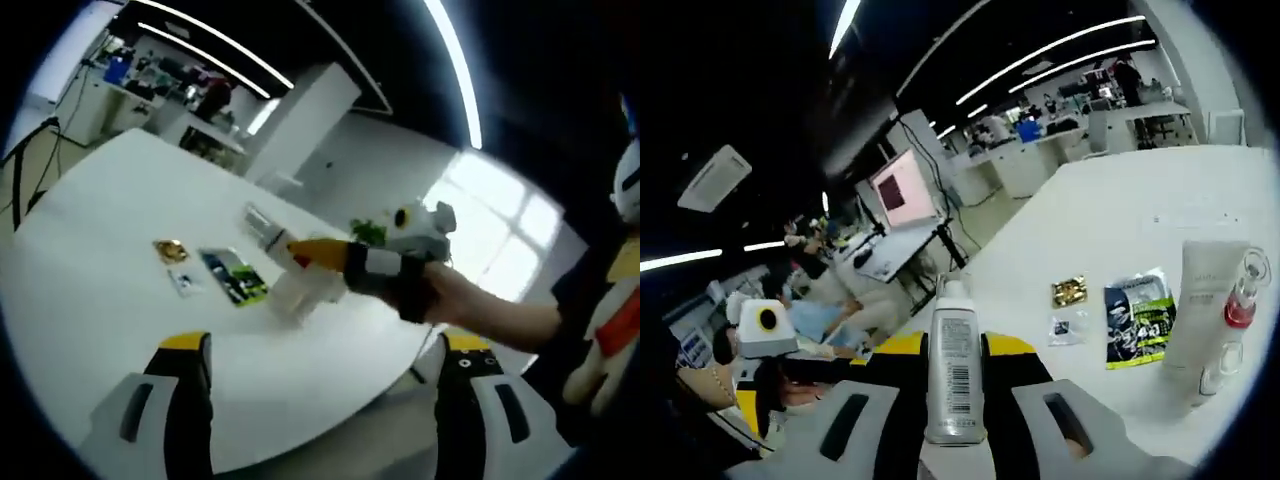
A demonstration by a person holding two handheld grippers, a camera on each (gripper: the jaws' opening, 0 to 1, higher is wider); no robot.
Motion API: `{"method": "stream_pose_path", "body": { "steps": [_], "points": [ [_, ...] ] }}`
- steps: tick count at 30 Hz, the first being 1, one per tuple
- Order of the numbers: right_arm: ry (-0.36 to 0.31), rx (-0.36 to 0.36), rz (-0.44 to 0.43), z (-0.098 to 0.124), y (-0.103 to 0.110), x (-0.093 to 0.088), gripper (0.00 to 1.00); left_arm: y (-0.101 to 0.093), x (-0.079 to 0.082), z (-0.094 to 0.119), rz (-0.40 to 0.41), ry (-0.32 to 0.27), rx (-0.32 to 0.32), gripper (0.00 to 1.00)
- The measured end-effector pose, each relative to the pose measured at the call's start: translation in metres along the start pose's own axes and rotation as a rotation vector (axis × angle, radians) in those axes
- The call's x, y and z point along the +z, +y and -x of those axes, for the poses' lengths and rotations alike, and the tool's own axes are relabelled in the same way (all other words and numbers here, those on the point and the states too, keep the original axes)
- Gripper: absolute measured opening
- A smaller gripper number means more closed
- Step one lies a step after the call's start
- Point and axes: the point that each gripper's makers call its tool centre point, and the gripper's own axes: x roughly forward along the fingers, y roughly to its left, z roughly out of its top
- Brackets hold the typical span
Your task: Arrange the skincare products in the storage area until every visible bottle or jar stands upright without overlapping.
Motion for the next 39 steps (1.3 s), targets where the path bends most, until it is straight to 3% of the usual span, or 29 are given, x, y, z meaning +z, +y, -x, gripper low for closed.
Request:
{"method": "stream_pose_path", "body": {
  "steps": [3, 11, 13, 17, 22, 28, 35, 36, 37, 39],
  "points": [
    [-0.037, 0.059, -0.068, 0.016, 0.011, -0.003, 0.19, -0.010, 0.011, -0.004, 0.029, -0.043, -0.034, 0.84],
    [-0.129, 0.215, -0.146, 0.053, 0.045, -0.008, 0.19, -0.037, 0.020, -0.014, 0.085, -0.095, -0.111, 0.80],
    [-0.154, 0.259, -0.161, 0.065, 0.054, -0.008, 0.19, -0.042, 0.028, -0.015, 0.124, -0.132, -0.147, 0.78],
    [-0.206, 0.345, -0.209, 0.082, 0.071, -0.003, 0.19, -0.050, 0.034, -0.019, 0.142, -0.157, -0.171, 0.71],
    [-0.214, 0.411, -0.200, 0.099, 0.085, -0.004, 0.20, -0.075, 0.036, -0.028, 0.143, -0.159, -0.211, 0.58],
    [-0.228, 0.451, -0.188, 0.117, 0.091, -0.003, 0.20, -0.100, 0.032, -0.036, 0.119, -0.153, -0.244, 0.33],
    [-0.223, 0.467, -0.180, 0.128, 0.093, -0.003, 0.20, -0.124, 0.034, -0.039, 0.073, -0.161, -0.263, 0.19],
    [-0.224, 0.466, -0.180, 0.129, 0.092, -0.003, 0.20, -0.131, 0.034, -0.039, 0.042, -0.160, -0.278, 0.18],
    [-0.230, 0.481, -0.187, 0.132, 0.094, -0.001, 0.20, -0.129, 0.038, -0.041, 0.004, -0.176, -0.244, 0.19],
    [-0.229, 0.493, -0.186, 0.136, 0.095, 0.001, 0.20, -0.135, 0.038, -0.041, 0.012, -0.159, -0.253, 0.19]
  ]
}}
